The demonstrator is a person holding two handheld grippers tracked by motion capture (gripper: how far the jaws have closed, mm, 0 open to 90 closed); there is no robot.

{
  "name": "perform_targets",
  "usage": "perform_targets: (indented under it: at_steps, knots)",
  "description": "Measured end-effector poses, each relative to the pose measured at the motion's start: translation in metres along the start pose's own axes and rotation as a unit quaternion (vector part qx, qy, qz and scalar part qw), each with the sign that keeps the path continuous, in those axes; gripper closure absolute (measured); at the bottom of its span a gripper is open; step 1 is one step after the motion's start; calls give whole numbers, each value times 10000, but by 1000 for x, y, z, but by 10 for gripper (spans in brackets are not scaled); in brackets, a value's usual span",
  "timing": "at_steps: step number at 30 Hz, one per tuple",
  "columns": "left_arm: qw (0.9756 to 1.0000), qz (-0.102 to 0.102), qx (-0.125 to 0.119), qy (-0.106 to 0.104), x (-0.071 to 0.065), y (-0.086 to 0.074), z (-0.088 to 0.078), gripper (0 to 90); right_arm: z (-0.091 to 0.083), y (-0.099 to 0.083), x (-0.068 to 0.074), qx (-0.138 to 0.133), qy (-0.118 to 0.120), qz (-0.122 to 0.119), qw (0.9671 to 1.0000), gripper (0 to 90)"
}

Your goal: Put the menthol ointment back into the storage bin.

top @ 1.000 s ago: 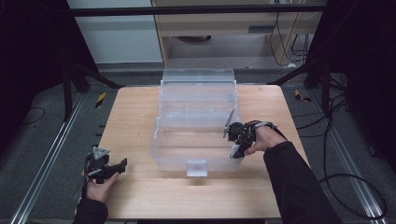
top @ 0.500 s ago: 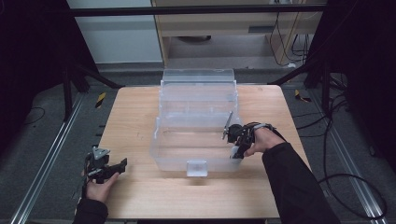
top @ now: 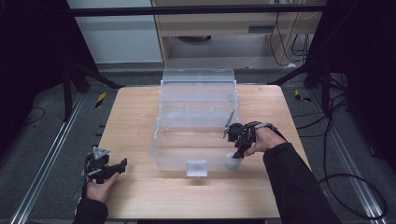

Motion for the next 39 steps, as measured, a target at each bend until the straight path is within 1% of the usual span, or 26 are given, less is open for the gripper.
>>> perform_targets:
  at_steps: [3, 4, 5, 6, 9, 10, 12, 13, 15, 17, 18, 22, 24, 25, 27, 28, 30, 31, 32, 33, 34, 35, 36, 37, 38, 39]
  knots:
    - [10000, -3, 2, -2, 0, 0, 0, 245, -8, -2, -1, -198, -81, 88, 9997, 463]
    - [10000, -5, 4, -3, 0, 0, 0, 245, -8, -2, -1, -198, -81, 88, 9997, 463]
    - [10000, -3, 3, -2, 0, 0, 0, 245, -11, -3, -1, -261, -113, 129, 9995, 457]
    - [10000, -4, 2, -2, 0, 0, 0, 245, -15, -4, -1, -344, -162, 151, 9992, 439]
    - [10000, 0, 1, 1, 0, 0, 0, 244, -26, -8, 0, -624, -295, 352, 9970, 389]
    - [10000, 8, 6, -3, 0, 0, 0, 244, -30, -10, 0, -733, -368, 352, 9960, 385]
    - [10000, 5, 8, -3, 0, 0, 0, 243, -38, -14, 1, -996, -422, 476, 9930, 369]
    - [10000, -1, 4, 0, 0, 0, 0, 243, -45, -19, 2, -1238, -480, 546, 9896, 350]
    - [10000, -4, 5, 1, 0, 0, 0, 243, -50, -24, 3, -1410, -565, 590, 9866, 318]
    - [10000, -5, 4, 2, 0, 0, 0, 243, -54, -31, 4, -1611, -681, 691, 9822, 309]
    - [10000, -6, 4, 3, 0, 0, -1, 243, -56, -34, 5, -1731, -739, 768, 9791, 287]
    - [10000, -12, -3, -2, -1, 0, -1, 243, -59, -50, 7, -2181, -1059, 1090, 9640, 257]
    - [10000, -20, -7, -8, -1, 0, -1, 243, -59, -59, 9, -2458, -1272, 1303, 9521, 236]
    - [10000, -21, -9, -9, -1, 0, -1, 243, -59, -63, 10, -2601, -1362, 1455, 9448, 226]
    - [10000, -22, -6, -13, -1, 0, -1, 243, -56, -73, 12, -2841, -1432, 1725, 9322, 226]
    - [10000, -18, -8, -11, -1, 0, -1, 243, -53, -77, 13, -2923, -1496, 1833, 9266, 234]
    - [10000, -24, -7, -22, -1, 0, -1, 243, -47, -86, 15, -3016, -1561, 2018, 9187, 243]
    - [10000, -27, -9, -26, -1, 0, -1, 245, -43, -90, 16, -3114, -1571, 2115, 9130, 248]
    - [10000, -29, -13, -29, -2, 0, -1, 247, -39, -94, 18, -3178, -1572, 2210, 9085, 250]
    - [10000, -37, -18, -36, -2, 0, -1, 251, -36, -98, 18, -3282, -1604, 2289, 9023, 254]
    - [10000, -37, -19, -41, -2, 0, -2, 256, -31, -103, 20, -3409, -1607, 2422, 8941, 267]
    - [10000, -44, -23, -44, -2, 0, -2, 260, -28, -105, 21, -3471, -1616, 2486, 8897, 276]
    - [10000, -50, -27, -45, -2, 0, -2, 265, -24, -109, 23, -3567, -1633, 2576, 8830, 287]
    - [10000, -60, -25, -58, -2, 0, -2, 271, -20, -112, 24, -3632, -1667, 2657, 8773, 299]
    - [10000, -65, -27, -70, -2, 0, -2, 279, -15, -116, 25, -3696, -1687, 2731, 8720, 311]
    - [9999, -60, -32, -80, -2, 0, -2, 289, -11, -119, 26, -3735, -1692, 2818, 8674, 323]
Point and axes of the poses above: each handheld gripper's, and its own axes: z roughly forward along the jaws, y roughly out of its top, x roughly to its left, the point moved 4 cm from there along z, roughly forward along the jaws, and after that the axes turned 3 degrees about x, right-handed, at the moved point
